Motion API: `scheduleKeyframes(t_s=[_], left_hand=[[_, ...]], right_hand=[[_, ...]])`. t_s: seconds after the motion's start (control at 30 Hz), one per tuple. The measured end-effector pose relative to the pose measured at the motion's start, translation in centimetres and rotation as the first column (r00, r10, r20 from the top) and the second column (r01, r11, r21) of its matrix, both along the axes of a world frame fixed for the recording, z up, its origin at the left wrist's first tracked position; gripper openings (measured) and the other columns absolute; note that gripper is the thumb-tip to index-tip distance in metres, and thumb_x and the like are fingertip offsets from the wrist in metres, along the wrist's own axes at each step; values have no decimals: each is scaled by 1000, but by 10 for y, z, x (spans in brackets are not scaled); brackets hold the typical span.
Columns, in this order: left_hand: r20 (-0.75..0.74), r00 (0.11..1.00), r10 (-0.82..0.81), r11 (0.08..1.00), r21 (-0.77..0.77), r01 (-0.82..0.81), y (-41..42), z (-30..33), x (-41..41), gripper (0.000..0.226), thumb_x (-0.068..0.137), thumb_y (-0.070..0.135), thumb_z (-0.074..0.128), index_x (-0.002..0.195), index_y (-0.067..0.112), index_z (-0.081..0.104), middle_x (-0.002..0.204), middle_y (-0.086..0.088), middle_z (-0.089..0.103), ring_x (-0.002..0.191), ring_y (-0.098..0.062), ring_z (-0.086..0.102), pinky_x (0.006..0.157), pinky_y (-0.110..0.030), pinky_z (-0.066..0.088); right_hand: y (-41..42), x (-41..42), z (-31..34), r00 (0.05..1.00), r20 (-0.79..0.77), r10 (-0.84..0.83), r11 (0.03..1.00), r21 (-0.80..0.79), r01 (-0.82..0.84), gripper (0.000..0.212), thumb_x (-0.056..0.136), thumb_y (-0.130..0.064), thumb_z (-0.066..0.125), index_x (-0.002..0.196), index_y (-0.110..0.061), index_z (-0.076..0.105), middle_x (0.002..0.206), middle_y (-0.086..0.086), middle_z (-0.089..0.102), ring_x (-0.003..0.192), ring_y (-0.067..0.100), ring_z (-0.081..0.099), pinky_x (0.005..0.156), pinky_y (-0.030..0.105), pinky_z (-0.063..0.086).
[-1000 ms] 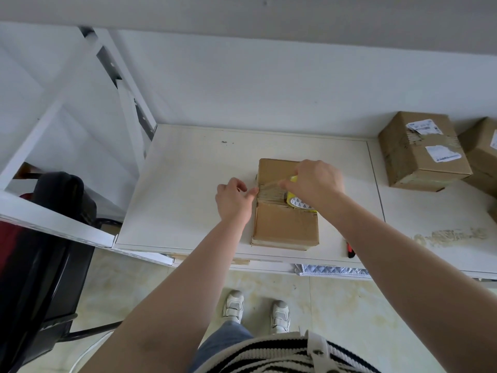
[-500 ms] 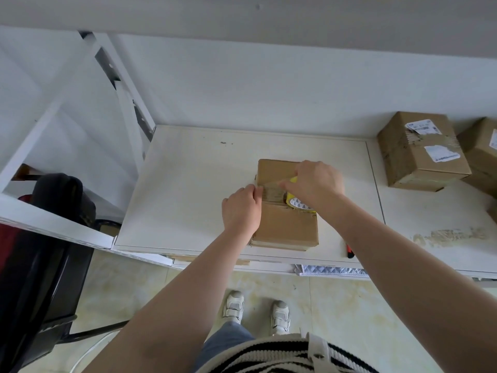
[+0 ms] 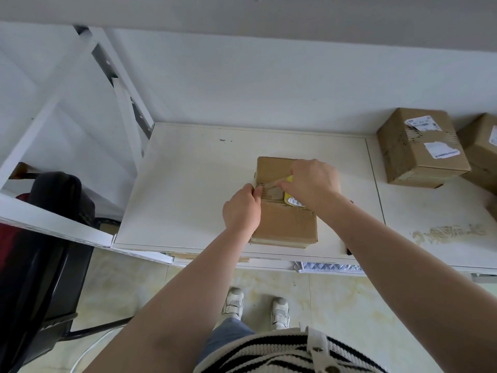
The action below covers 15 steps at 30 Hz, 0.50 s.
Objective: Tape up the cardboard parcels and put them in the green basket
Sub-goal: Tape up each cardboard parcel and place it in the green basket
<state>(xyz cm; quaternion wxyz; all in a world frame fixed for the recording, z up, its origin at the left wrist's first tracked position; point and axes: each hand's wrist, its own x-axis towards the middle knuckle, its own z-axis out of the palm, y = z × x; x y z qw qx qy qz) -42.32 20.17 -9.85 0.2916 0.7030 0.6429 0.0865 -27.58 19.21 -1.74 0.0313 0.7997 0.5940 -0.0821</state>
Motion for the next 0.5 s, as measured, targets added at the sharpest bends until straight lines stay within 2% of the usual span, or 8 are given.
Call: scheduleKeyframes(t_s=[0.1, 0.23, 0.4, 0.5], left_hand=[[-9, 1000, -2, 1000, 11, 2, 0, -1, 0, 38, 106, 42, 24, 83, 16, 42, 64, 5, 47, 63, -26, 49, 64, -34, 33], [-22, 1000, -12, 999, 32, 12, 0, 1, 0, 38, 106, 40, 23, 82, 17, 40, 63, 5, 46, 60, -23, 46, 64, -34, 30], [27, 998, 55, 994, -95, -52, 1, -1, 2, 41, 105, 47, 22, 85, 16, 42, 66, 3, 48, 63, -24, 49, 56, -33, 31], [58, 995, 85, 986, -147, -76, 2, -4, 2, 43, 104, 48, 22, 79, 19, 39, 67, 3, 49, 59, -20, 48, 53, -31, 30]], right_hand=[[0, 0, 0, 1000, 1, -9, 1000, 6, 9, 46, 84, -62, 56, 90, -18, 70, 56, -6, 46, 50, 12, 40, 45, 23, 23], [1, 0, 0, 1000, 9, 13, 1000, 9, -13, 45, 85, -61, 56, 93, -19, 70, 57, -7, 46, 59, 18, 48, 45, 23, 23], [1, 0, 0, 1000, 22, 9, 1000, -2, -9, 40, 87, -55, 57, 94, -19, 71, 57, -6, 45, 59, 18, 48, 45, 23, 24], [1, 0, 0, 999, 34, 7, 1000, 0, -7, 39, 87, -55, 56, 93, -19, 70, 57, -6, 45, 56, 17, 45, 45, 23, 23]])
